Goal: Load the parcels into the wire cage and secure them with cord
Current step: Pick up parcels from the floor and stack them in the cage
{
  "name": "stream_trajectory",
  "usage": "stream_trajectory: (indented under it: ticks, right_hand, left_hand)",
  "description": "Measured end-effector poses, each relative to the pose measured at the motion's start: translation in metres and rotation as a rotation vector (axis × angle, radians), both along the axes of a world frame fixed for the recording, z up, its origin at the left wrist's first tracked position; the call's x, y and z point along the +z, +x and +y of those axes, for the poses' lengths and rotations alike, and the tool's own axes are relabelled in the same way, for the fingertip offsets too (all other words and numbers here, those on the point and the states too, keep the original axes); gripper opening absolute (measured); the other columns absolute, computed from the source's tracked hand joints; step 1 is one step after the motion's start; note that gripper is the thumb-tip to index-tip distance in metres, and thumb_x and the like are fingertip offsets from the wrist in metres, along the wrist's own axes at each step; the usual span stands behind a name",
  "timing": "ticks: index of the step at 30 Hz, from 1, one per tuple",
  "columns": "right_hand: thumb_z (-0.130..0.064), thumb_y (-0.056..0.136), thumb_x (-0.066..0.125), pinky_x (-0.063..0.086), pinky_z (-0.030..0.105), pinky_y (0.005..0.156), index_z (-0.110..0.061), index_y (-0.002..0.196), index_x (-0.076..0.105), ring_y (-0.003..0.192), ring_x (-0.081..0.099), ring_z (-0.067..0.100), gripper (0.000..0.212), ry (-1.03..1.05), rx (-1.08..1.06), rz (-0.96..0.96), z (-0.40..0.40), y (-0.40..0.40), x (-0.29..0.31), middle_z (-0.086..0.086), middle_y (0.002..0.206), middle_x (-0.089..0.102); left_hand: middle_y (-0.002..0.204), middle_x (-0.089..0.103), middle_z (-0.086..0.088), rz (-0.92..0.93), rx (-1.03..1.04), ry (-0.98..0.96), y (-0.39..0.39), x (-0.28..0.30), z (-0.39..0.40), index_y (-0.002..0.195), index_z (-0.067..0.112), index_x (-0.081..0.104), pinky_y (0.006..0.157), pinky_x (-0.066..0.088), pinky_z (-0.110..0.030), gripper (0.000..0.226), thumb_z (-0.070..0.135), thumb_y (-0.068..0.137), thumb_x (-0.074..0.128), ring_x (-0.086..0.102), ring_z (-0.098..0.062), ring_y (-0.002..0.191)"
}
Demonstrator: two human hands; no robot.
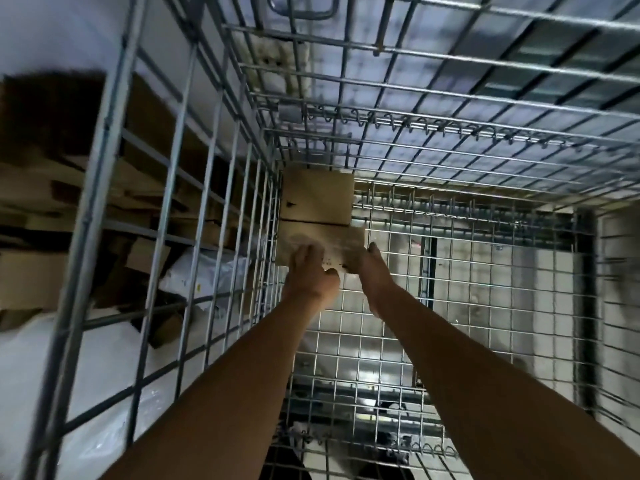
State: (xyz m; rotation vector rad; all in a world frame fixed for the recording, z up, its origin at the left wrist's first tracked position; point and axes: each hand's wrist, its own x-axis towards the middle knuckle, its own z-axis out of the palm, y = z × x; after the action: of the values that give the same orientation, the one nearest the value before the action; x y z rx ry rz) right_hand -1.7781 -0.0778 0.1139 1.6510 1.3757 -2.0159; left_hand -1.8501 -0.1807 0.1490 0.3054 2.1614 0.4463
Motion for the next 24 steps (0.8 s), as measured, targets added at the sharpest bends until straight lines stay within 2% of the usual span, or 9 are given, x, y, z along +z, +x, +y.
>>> stream_trajectory:
  ticks: [3,5,9,11,13,16,19,21,24]
  right_hand:
    - [-0.064,0.099,0.041,0.034,0.039,0.106,-0.017,0.156,0.033,0.139,0.045,0.031,0.075,0.163,0.181,-0.087,0.013,0.002,0.041,0.013,0.153,0.047]
    - [-0.073,0.096,0.032,0.029,0.042,0.116,-0.016,0.158,0.030,0.146,0.037,0.033,0.084,0.290,0.382,-0.112,0.024,0.006,0.093,0.015,0.161,0.036]
    - [-0.086,0.087,0.024,0.033,0.036,0.111,-0.022,0.154,0.036,0.145,0.040,0.026,0.094,0.522,0.650,-0.141,0.057,-0.003,0.242,0.007,0.160,0.039]
    - [-0.085,0.087,0.023,0.040,0.040,0.105,-0.021,0.148,0.044,0.136,0.051,0.029,0.091,0.619,0.705,-0.134,0.081,-0.017,0.340,0.009,0.151,0.051]
    - [-0.088,0.084,0.018,0.046,0.041,0.101,-0.020,0.141,0.050,0.125,0.059,0.030,0.094,0.723,0.759,-0.079,0.104,-0.035,0.437,0.012,0.138,0.060]
    - [-0.080,0.090,0.022,0.037,0.040,0.115,-0.022,0.148,0.046,0.138,0.048,0.023,0.085,0.957,0.802,0.068,0.132,-0.055,0.586,0.007,0.150,0.051]
    - [-0.079,0.091,0.025,0.043,0.044,0.107,-0.031,0.133,0.053,0.129,0.054,0.023,0.069,1.169,0.766,0.191,0.150,-0.064,0.705,0.000,0.139,0.056]
    - [-0.085,0.086,0.019,0.047,0.044,0.098,-0.035,0.129,0.049,0.125,0.055,0.023,0.072,1.302,0.775,0.215,0.149,-0.068,0.763,-0.002,0.135,0.056]
    - [-0.084,0.088,0.014,0.037,0.043,0.110,-0.032,0.155,0.028,0.148,0.032,0.014,0.086,1.454,0.832,0.259,0.129,-0.073,0.809,-0.010,0.163,0.030]
  left_hand:
    - [0.172,0.003,-0.003,-0.018,-0.033,-0.052,-0.003,0.035,0.008,0.163,0.017,0.017,0.125,0.022,-0.046,0.068,0.040,0.104,0.042,0.008,-0.023,0.157]
    - [0.172,0.004,-0.003,0.038,-0.092,-0.030,-0.013,0.080,0.018,0.164,0.020,0.012,0.126,0.018,-0.044,0.070,0.050,0.105,0.035,0.006,-0.021,0.158]
    - [0.166,0.029,-0.004,0.250,-0.213,0.026,-0.036,0.222,0.051,0.161,0.028,0.023,0.120,0.032,-0.041,0.067,0.061,0.103,0.027,0.030,-0.023,0.152]
    - [0.158,0.043,0.000,0.369,-0.232,0.080,-0.049,0.316,0.070,0.155,0.033,0.035,0.113,0.040,-0.040,0.063,0.064,0.100,0.030,0.044,-0.022,0.142]
    - [0.158,0.043,0.003,0.467,-0.283,0.132,-0.066,0.409,0.084,0.152,0.034,0.038,0.114,0.039,-0.044,0.064,0.066,0.098,0.027,0.043,-0.022,0.142]
    - [0.165,0.033,0.006,0.627,-0.300,0.206,-0.096,0.550,0.093,0.156,0.031,0.035,0.121,0.030,-0.047,0.075,0.072,0.096,0.017,0.030,-0.021,0.151]
    - [0.162,0.038,0.005,0.808,-0.234,0.260,-0.120,0.664,0.088,0.155,0.028,0.037,0.121,0.029,-0.046,0.072,0.071,0.099,0.022,0.032,-0.022,0.150]
    - [0.161,0.039,0.003,0.918,-0.193,0.229,-0.126,0.723,0.074,0.155,0.029,0.035,0.120,0.030,-0.048,0.075,0.073,0.097,0.019,0.032,-0.025,0.150]
    - [0.171,0.015,0.005,0.897,-0.119,0.156,-0.122,0.777,0.042,0.161,0.034,0.017,0.125,0.015,-0.051,0.089,0.080,0.087,0.002,0.011,-0.022,0.157]
